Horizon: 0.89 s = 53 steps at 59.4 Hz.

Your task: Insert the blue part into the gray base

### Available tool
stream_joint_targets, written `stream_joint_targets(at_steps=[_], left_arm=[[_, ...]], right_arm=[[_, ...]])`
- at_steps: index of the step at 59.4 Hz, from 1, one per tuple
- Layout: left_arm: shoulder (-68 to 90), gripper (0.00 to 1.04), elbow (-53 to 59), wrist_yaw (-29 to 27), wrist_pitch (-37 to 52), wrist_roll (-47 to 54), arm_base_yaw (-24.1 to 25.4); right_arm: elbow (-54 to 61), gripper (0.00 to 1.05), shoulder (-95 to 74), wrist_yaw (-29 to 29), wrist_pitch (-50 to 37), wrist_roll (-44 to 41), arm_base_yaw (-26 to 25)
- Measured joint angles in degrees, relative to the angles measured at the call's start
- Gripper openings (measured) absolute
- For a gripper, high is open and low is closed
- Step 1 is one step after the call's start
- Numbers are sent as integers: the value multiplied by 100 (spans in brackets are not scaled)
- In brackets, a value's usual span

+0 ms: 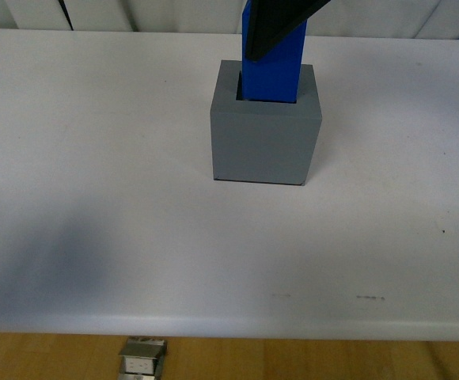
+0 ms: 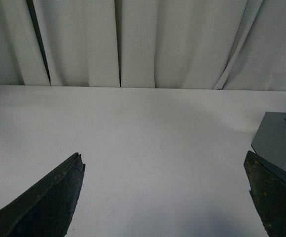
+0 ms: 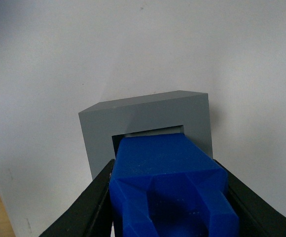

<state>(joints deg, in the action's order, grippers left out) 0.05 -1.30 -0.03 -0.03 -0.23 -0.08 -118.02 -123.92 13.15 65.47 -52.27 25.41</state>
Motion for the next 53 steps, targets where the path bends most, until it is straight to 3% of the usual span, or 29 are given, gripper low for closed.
stream_joint_targets(at_steps=[32, 50, 53], left_arm=[[0, 98, 0, 0, 0, 0, 0], [0, 98, 0, 2, 0, 0, 0], [0, 98, 0, 0, 0, 0, 0]], right_arm=[[-103, 49, -136, -33, 66, -48, 50], [-138, 95, -136, 188, 61, 31, 50], [-166, 98, -136, 214, 61, 72, 50]])
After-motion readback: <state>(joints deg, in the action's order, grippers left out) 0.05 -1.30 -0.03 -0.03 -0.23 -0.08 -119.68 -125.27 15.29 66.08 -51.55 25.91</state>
